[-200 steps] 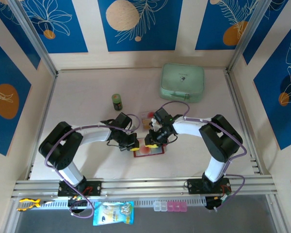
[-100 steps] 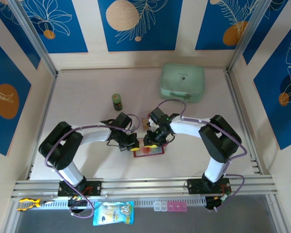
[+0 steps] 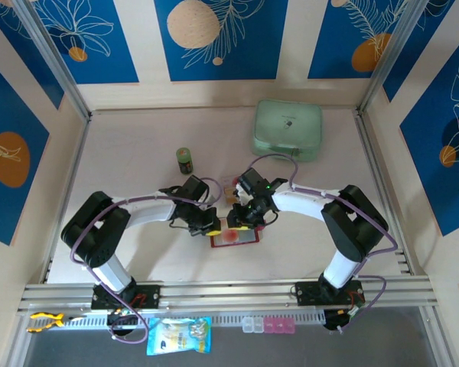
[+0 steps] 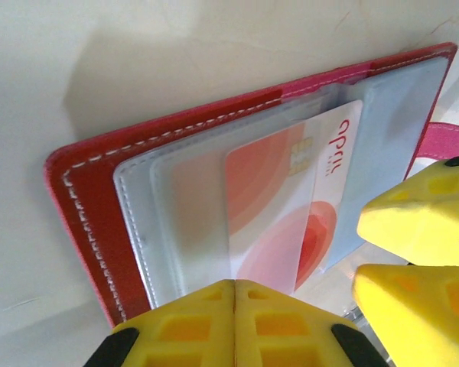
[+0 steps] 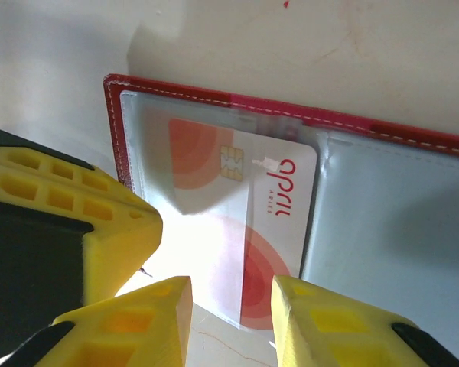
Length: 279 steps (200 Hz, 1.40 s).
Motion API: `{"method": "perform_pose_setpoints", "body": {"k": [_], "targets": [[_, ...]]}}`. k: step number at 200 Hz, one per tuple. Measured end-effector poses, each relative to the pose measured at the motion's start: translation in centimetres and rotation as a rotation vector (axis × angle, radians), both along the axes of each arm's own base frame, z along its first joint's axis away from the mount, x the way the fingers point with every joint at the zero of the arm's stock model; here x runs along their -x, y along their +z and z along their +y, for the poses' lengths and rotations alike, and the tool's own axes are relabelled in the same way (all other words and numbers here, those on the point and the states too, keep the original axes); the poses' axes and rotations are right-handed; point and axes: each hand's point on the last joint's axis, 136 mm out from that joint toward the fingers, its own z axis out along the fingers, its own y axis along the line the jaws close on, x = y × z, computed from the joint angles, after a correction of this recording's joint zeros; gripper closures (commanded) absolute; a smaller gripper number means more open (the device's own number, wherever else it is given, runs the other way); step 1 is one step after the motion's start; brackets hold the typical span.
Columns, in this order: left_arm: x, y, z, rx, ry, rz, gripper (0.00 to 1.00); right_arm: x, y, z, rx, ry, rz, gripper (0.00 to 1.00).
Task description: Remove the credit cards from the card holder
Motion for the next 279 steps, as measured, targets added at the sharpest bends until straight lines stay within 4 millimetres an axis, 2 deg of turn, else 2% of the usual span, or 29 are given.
{"method": "perform_pose_setpoints", "body": {"k": [66, 126, 200, 279], "targets": [[0.3, 0.2, -0.5, 0.010, -0.009, 0.007, 0.93, 0.2, -0.8, -0.4, 0.027, 0.000, 0.014, 0.67], [0.4, -0.7, -0.3, -0.017, -0.019, 0.032, 0.91, 0.5, -1.7, -0.6, 0.051, 0.002, 0.042, 0.67], [0.5, -0.8, -0.3, -0.029, -0.027, 0.042, 0.94, 0.3, -1.8, -0.6, -0.039, -0.030, 0.086, 0.75], [0.5, -0.8, -0.2, -0.030, -0.044, 0.032, 0.94, -0.1, -0.7, -0.4, -0.146, -0.063, 0.106, 0.84]]}}
